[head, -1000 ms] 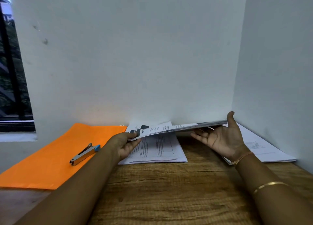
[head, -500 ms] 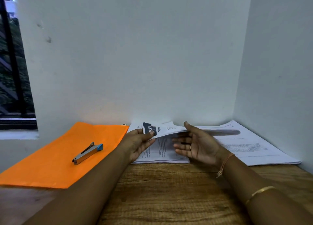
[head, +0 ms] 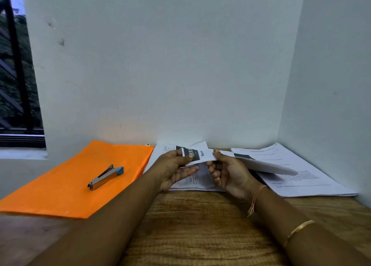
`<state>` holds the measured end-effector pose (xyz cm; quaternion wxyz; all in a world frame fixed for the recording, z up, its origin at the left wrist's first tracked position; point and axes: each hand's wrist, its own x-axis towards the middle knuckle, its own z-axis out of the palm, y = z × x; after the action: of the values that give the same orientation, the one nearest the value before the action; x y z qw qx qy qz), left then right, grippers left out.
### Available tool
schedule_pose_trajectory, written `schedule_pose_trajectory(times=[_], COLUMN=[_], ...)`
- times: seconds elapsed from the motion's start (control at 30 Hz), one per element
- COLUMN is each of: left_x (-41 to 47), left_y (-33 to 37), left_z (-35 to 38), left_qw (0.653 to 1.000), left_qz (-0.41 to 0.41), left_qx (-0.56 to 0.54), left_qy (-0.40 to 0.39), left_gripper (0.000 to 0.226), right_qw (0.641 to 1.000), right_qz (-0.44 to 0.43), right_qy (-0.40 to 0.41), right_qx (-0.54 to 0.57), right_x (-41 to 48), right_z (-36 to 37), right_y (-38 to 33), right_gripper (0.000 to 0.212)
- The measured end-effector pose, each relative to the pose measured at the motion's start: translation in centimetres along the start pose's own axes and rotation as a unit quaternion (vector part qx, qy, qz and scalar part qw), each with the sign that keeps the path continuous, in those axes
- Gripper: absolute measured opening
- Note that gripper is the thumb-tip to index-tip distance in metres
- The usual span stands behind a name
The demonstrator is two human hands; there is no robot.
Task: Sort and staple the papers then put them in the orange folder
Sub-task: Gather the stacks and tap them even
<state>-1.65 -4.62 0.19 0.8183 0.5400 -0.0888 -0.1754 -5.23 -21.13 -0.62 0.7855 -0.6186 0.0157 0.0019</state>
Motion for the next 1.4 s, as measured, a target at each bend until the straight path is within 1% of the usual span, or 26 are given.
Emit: schedule_pose_trajectory(times=[0.13, 0.3, 0.4, 0.53, 0.63, 0.73, 0.8, 0.83, 0.87, 0.9, 0.93, 1.0, 1.03, 1.07, 1.1, 1.13, 1.17, 1.23, 1.3, 1.4], left_x=[0.0, -0.3, -0.3, -0.1, 0.1, 0.2, 0.2, 0.2, 0.2, 0.2, 0.3, 0.5, 0.6, 0.6, 0.5, 0.5, 0.4, 0.4, 0.3, 0.1], left_y=[0.2, 0.3, 0.3, 0.1, 0.0, -0.1, 0.0, 0.3, 0.5, 0.8, 1.1, 1.6, 1.6, 1.6, 1.6, 1.5, 1.5, 1.5, 1.7, 2.0], left_z=[-0.1, 0.1, 0.1, 0.1, 0.0, -0.4, -0.7, -0.8, -1.1, -1.6, -2.2, -3.7, -4.4, -5.2, -5.7, -6.2, -6.7, -7.6, -8.4, -9.3], left_qw=[1.0, 1.0, 1.0, 0.996, 0.984, 0.964, 0.938, 0.919, 0.895, 0.862, 0.819, 0.715, 0.664, 0.622, 0.595, 0.581, 0.579, 0.589, 0.607, 0.627], left_qz=[-0.009, -0.004, 0.001, 0.02, 0.021, 0.009, 0.012, 0.02, 0.033, 0.053, 0.081, 0.12, 0.117, 0.091, 0.056, 0.024, -0.006, -0.061, -0.103, -0.116], left_qx=[-0.015, -0.004, 0.02, 0.085, 0.168, 0.255, 0.341, 0.39, 0.443, 0.5, 0.561, 0.663, 0.702, 0.733, 0.749, 0.753, 0.746, 0.725, 0.702, 0.682], left_qy=[-0.01, -0.009, -0.001, 0.024, 0.053, 0.069, 0.062, 0.054, 0.051, 0.061, 0.091, 0.184, 0.228, 0.261, 0.286, 0.307, 0.328, 0.352, 0.358, 0.358], left_gripper=[0.011, 0.014, 0.017, 0.016, 0.002, 0.016, 0.021, 0.023, 0.026, 0.028, 0.028, 0.022, 0.025, 0.031, 0.036, 0.039, 0.04, 0.043, 0.046, 0.047], right_qw=[1.0, 0.998, 0.996, 0.988, 0.979, 0.981, 0.981, 0.981, 0.981, 0.981, 0.98, 0.98, 0.98, 0.98, 0.98, 0.981, 0.981, 0.982, 0.982, 0.983], right_qz=[-0.003, 0.037, 0.05, 0.023, -0.017, -0.042, -0.046, -0.046, -0.045, -0.041, -0.04, -0.04, -0.04, -0.04, -0.038, -0.037, -0.035, -0.032, -0.031, -0.032], right_qy=[0.001, -0.022, -0.005, 0.055, 0.086, 0.092, 0.093, 0.095, 0.097, 0.1, 0.1, 0.094, 0.091, 0.089, 0.088, 0.088, 0.087, 0.084, 0.082, 0.083], right_qx=[-0.01, -0.038, -0.075, -0.146, -0.185, -0.168, -0.161, -0.16, -0.161, -0.163, -0.166, -0.173, -0.175, -0.175, -0.173, -0.17, -0.167, -0.165, -0.165, -0.162], right_x=[-0.2, -0.6, -0.6, 0.0, 0.8, 1.4, 1.5, 1.5, 1.6, 1.6, 1.6, 1.7, 1.8, 1.8, 1.8, 1.8, 1.7, 1.6, 1.5, 1.4], right_z=[0.0, 0.6, 1.7, 2.9, 3.6, 4.1, 4.1, 3.9, 3.8, 3.6, 3.5, 3.4, 3.4, 3.4, 3.4, 3.4, 3.4, 3.4, 3.4, 3.3], right_y=[0.0, -0.2, -0.2, 0.0, 0.4, 1.1, 1.6, 1.6, 1.7, 1.8, 1.9, 2.1, 2.1, 2.2, 2.2, 2.1, 2.1, 2.1, 2.1, 2.1], right_gripper=[0.044, 0.051, 0.057, 0.058, 0.053, 0.043, 0.04, 0.041, 0.043, 0.044, 0.045, 0.046, 0.046, 0.046, 0.046, 0.047, 0.047, 0.047, 0.046, 0.044])
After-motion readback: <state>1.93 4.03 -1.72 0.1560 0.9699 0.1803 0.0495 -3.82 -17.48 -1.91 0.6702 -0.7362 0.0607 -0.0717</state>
